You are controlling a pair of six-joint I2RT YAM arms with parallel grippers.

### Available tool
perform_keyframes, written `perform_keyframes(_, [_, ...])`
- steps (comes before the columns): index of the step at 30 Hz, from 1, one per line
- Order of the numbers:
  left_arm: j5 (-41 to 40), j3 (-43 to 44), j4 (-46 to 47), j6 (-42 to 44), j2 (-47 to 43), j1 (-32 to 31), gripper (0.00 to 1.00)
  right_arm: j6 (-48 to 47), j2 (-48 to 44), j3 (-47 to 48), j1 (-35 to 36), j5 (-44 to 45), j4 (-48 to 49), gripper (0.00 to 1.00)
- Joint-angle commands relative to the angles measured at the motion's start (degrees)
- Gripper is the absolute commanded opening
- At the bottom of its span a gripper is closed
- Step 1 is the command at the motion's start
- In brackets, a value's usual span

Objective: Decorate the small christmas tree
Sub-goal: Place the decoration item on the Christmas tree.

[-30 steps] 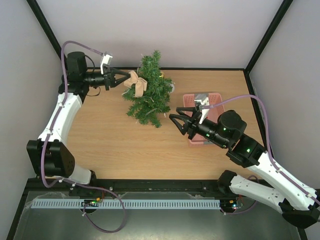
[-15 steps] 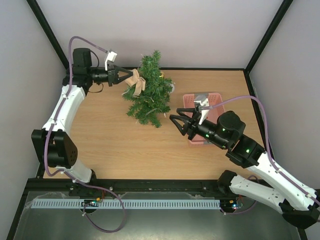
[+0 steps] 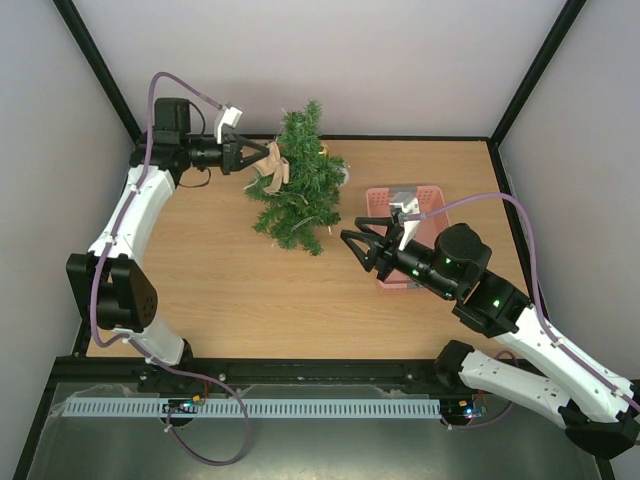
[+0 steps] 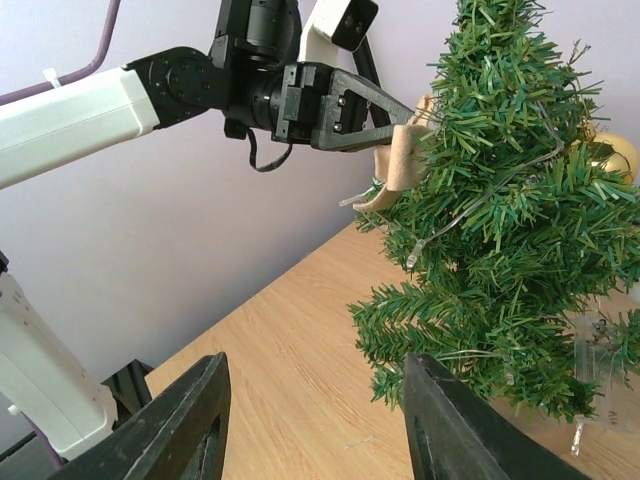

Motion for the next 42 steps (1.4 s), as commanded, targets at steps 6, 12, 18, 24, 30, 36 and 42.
perform_keyframes(6, [-1.94,3.19,-1.01,1.43,0.70,-1.33,0.05,-0.05,-0.95,-0.68,0.29,0.87,0.13,0.46])
perform_keyframes(12, [-3.33,3.92,0.21,0.41,0.75,-1.78,0.07,-0.02,-1.36,-0.80,0.30,1.27,-0.05,0.47])
perform_keyframes(18, [-7.88,4.24,1.26,-1.47,-0.38,-1.84,0.23,0.15,-1.57,-1.40,0.34,1.32,0.08,0.48])
perform_keyframes(24, [-21.06,1.20,7.88,-5.83,-6.35,-1.88,0.45,0.28,-1.32,-2.01,0.36,2.97,-1.98,0.49])
perform_keyframes(30, [-21.94,-0.83,10.16,-8.86,-10.15,-2.33,0.45,0.21,-0.25,-1.65,0.28,3.80,-3.20,0.49])
perform_keyframes(36, [-25.20,-7.11,11.17,-11.66,-16.29,-5.42,0.24,-0.04,1.25,-0.85,0.29,3.99,-3.30,0.49])
perform_keyframes(42, [-27.50,-14.09,12.77,-14.23,-20.06,-8.97,0.19,0.39,2.87,0.21,0.31,5.98,-3.10,0.48])
